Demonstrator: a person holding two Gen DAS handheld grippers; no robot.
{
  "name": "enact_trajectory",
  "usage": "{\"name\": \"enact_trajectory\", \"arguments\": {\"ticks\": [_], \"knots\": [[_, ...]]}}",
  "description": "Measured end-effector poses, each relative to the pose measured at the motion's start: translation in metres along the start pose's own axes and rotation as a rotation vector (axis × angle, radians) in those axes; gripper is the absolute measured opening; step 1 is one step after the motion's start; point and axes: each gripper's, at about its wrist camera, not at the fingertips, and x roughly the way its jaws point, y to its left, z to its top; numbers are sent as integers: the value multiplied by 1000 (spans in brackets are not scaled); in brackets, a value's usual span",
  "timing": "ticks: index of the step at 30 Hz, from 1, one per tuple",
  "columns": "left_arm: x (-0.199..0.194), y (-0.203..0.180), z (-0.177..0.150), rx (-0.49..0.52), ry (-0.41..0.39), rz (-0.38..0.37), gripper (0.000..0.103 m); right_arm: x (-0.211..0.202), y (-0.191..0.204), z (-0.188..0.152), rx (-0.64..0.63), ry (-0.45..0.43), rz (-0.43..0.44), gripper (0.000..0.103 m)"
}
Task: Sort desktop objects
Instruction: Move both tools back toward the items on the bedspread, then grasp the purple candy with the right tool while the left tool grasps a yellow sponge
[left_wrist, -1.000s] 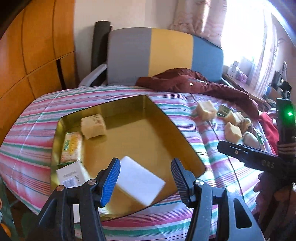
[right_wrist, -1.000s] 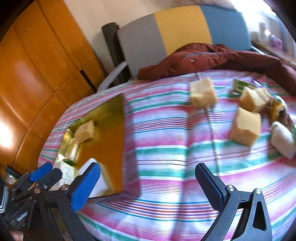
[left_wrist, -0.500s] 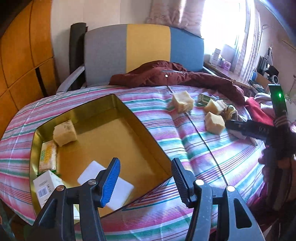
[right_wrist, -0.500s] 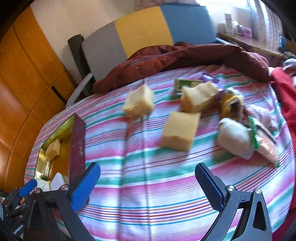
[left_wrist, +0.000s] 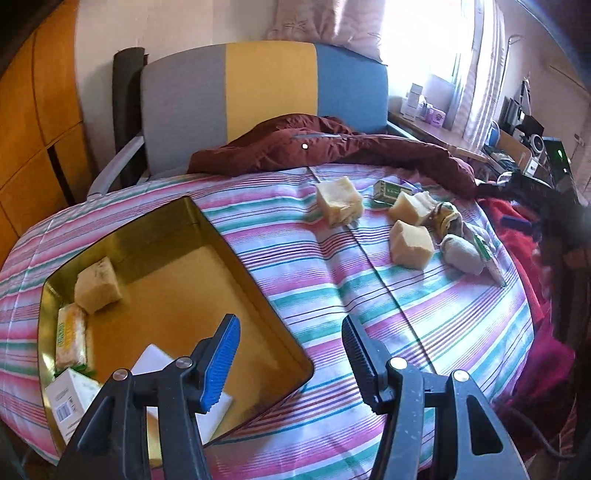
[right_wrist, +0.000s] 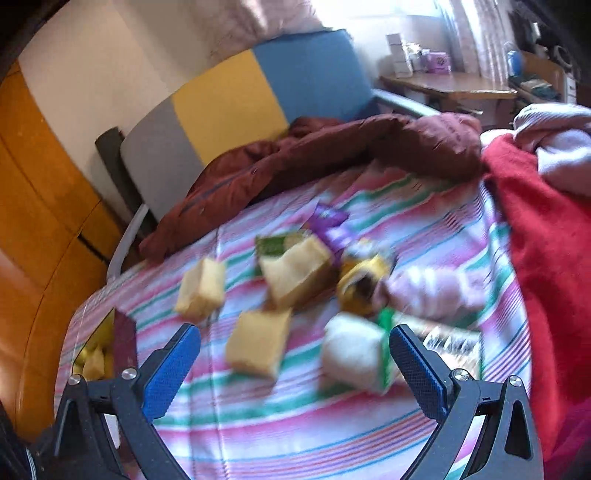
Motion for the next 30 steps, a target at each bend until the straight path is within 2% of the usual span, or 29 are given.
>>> {"name": "enact_trajectory", "arguments": {"ticks": [7,12,15,22,27,30], "knots": [[18,-14,15,25,25,-19,58,19,-10,37,9,-30,-6,102],[32,-24,33,48,25,-31,58,46,-20,63,30,-10,-38,87],[44,-28,47,45,28,-47,58,74,-30,81,73,37,-56,79],[73,-32,79,14,46,-75,58,143,-47,108,181,167,-10,79],[97,-32,94,-6,75,-83,58,185,-40,112,179,254,2,78],[111,-32,100,-19,95,-79,58,200,-33,110,147,269,-18,70]]}}
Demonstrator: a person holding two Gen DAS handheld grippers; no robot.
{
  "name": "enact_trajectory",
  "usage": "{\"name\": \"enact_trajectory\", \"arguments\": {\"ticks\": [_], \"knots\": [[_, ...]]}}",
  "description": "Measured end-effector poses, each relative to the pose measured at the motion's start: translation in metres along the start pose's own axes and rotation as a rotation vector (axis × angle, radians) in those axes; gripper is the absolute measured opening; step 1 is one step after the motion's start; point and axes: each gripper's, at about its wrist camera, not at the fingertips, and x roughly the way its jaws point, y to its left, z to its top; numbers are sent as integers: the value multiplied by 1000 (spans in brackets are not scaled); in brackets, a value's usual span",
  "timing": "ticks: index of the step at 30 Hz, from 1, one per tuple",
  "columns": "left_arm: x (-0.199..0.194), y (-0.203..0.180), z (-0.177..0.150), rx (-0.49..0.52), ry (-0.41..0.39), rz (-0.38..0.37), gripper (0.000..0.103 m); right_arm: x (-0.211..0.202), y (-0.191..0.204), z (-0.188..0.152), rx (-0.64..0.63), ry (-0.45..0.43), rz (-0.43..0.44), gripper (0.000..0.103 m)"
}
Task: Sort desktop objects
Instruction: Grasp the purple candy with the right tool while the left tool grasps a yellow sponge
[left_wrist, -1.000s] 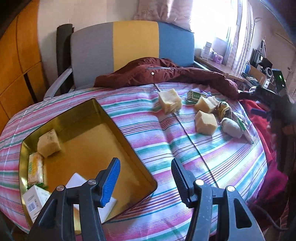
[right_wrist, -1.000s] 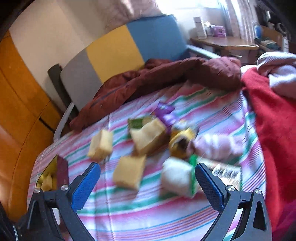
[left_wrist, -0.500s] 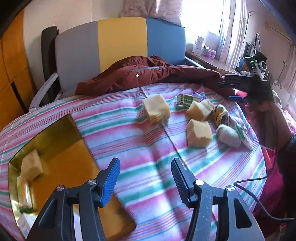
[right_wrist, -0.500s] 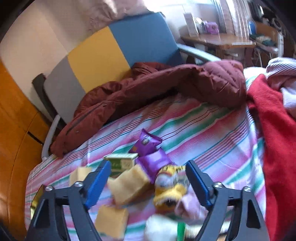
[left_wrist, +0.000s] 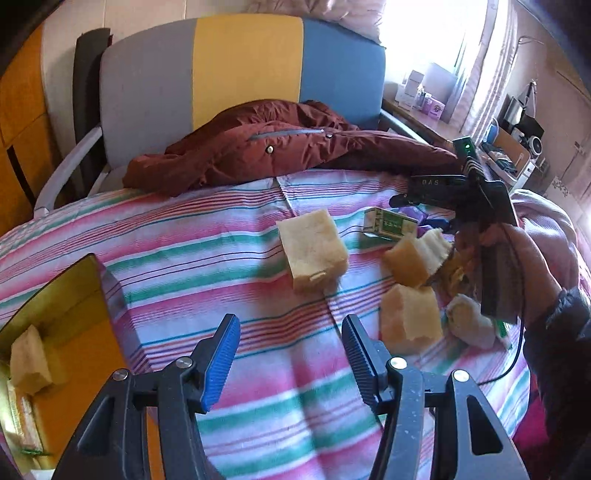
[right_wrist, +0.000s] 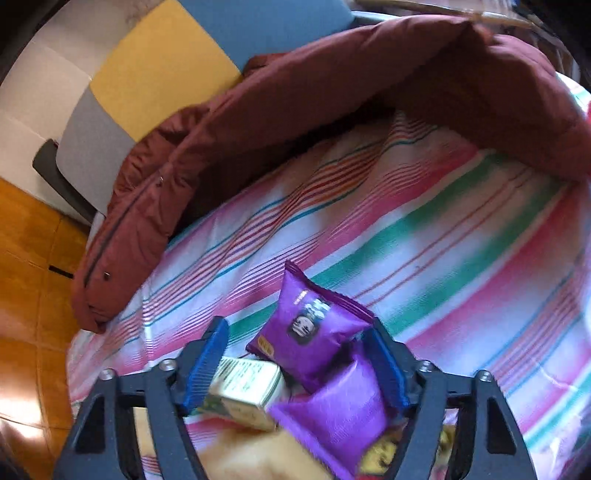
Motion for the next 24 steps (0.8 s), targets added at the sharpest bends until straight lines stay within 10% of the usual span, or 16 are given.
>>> {"name": "enact_trajectory", "arguments": {"ticks": [3,24], "knots": [[11,0,8,-17,10,-5,58,0,4,0,-40,-22,-22,40],[86,-18,62,-57,53,18,82,-56,20,-1,-218,-197,24,39]]}}
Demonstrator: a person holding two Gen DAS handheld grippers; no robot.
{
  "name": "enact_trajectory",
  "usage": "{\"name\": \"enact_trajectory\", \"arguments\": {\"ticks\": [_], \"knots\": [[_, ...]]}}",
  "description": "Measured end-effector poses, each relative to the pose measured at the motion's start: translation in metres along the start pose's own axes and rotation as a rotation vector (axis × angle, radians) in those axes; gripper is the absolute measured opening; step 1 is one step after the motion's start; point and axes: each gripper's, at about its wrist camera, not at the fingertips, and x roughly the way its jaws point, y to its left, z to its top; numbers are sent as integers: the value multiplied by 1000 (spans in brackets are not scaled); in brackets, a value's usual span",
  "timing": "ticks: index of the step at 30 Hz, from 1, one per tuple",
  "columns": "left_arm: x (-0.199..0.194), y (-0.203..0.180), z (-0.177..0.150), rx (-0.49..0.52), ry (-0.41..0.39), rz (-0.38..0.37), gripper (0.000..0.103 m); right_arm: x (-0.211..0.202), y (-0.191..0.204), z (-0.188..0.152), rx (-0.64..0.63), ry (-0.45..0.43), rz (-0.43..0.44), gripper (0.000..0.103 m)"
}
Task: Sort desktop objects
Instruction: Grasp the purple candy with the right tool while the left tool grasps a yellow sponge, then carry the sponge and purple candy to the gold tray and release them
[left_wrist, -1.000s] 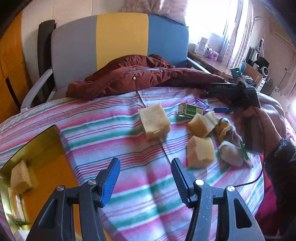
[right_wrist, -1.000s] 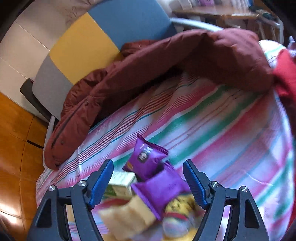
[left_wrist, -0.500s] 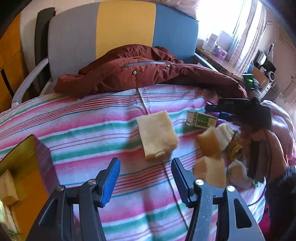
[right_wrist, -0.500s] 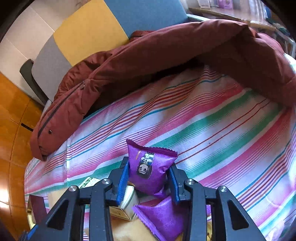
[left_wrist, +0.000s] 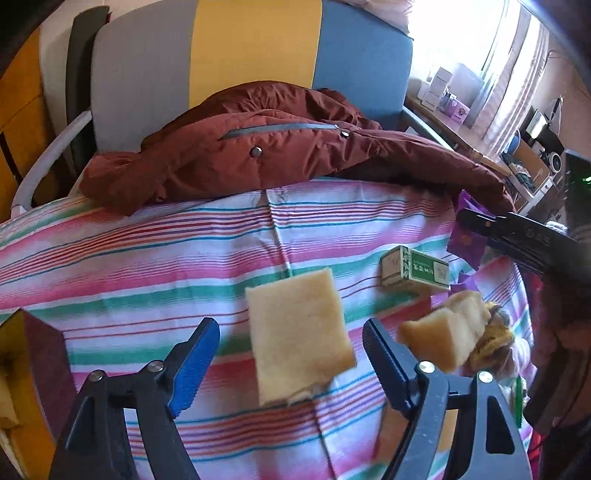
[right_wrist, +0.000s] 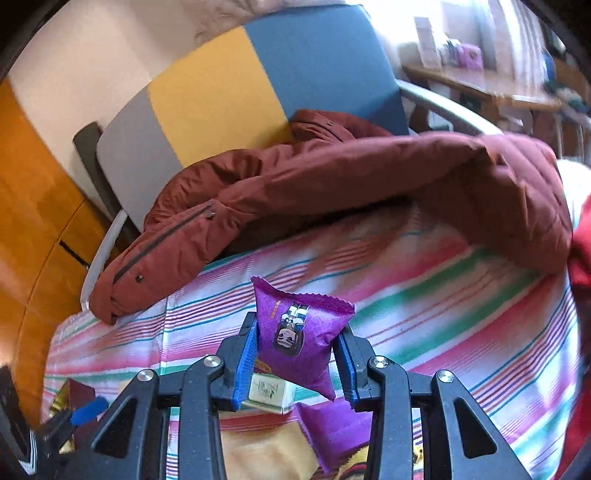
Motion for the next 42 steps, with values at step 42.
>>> {"name": "enact_trajectory", "arguments": {"ticks": [42], "knots": [[-170,126,-124,-197,-181,81,55,-49,212,-118,-302,172,489,39]]}}
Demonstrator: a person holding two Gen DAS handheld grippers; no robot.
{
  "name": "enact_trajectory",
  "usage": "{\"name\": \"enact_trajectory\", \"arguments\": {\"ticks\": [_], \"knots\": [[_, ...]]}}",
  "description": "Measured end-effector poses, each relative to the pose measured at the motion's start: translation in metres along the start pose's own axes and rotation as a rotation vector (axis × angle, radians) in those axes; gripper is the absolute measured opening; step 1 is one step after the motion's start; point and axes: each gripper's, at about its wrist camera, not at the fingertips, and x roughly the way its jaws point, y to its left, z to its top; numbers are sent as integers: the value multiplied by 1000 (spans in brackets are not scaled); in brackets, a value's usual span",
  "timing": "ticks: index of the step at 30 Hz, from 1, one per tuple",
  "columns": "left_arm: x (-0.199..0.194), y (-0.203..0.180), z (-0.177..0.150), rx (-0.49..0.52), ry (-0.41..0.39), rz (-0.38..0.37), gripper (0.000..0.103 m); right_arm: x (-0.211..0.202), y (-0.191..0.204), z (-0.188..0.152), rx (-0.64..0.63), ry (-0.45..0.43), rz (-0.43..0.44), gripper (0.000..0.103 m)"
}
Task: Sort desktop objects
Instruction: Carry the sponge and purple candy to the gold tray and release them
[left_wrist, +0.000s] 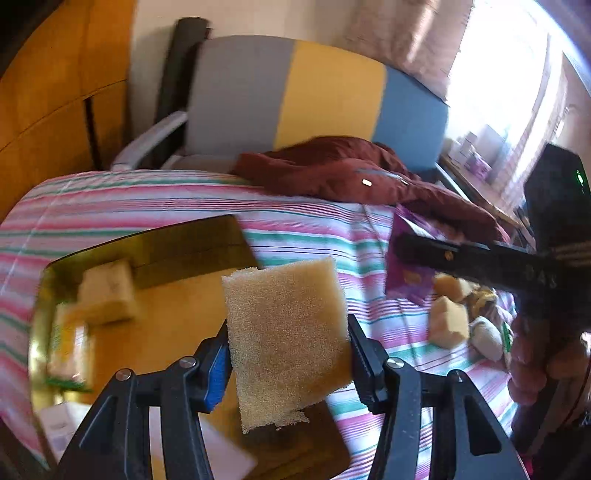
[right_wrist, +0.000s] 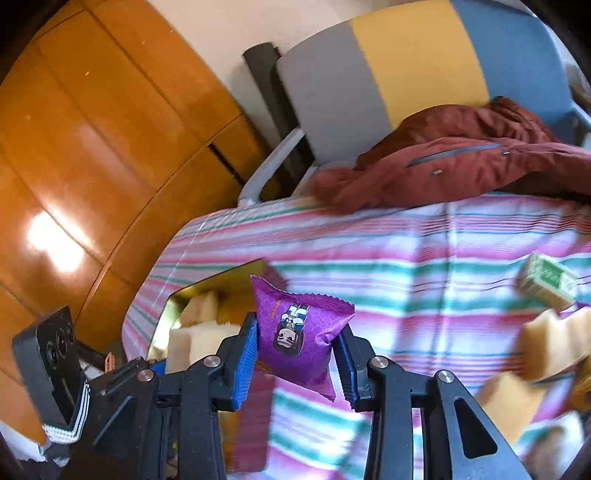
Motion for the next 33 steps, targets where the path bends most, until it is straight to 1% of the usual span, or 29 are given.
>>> {"name": "enact_trajectory", "arguments": {"ticks": [4,9,11,12,14,17,19,21,23,25,27,30,33], "knots": [[-14,37,-10,-45,-19,61,55,16,37,-12,-31,31,51,39],[-26,78,-22,-91,-46,152,56,42,78,-25,-71,85,82,40],[-27,94,-26,-114,-39,180,56,53,93,-30,-80,102,95,40],[-26,99,-27,-119,-31,185,56,58,99,-32,-82,109,95,42],[-23,109,-31,-134,-13,197,58,68,111,-35,-86,122,95,42],[-22,121,-38,-152,1,208,60,81,125,-41,-83,144,96,56],[-21,126,-43,-167,14,214,61,86,134,-44,-93,149,94,56],[-21,131,-48,-184,19,210,61,88,142,-50,-99,162,95,64],[-25,133,-51,-200,12,204,61,88,148,-55,-116,169,74,65],[-33,135,-52,-218,-19,200,61,85,152,-56,-135,188,52,65],[-40,136,-53,-240,-43,187,61,77,157,-52,-162,185,29,66],[-53,133,-55,-231,-89,175,61,66,161,-41,-171,172,-4,68],[-63,131,-56,-197,-125,154,61,56,171,-35,-178,149,-46,68]]}}
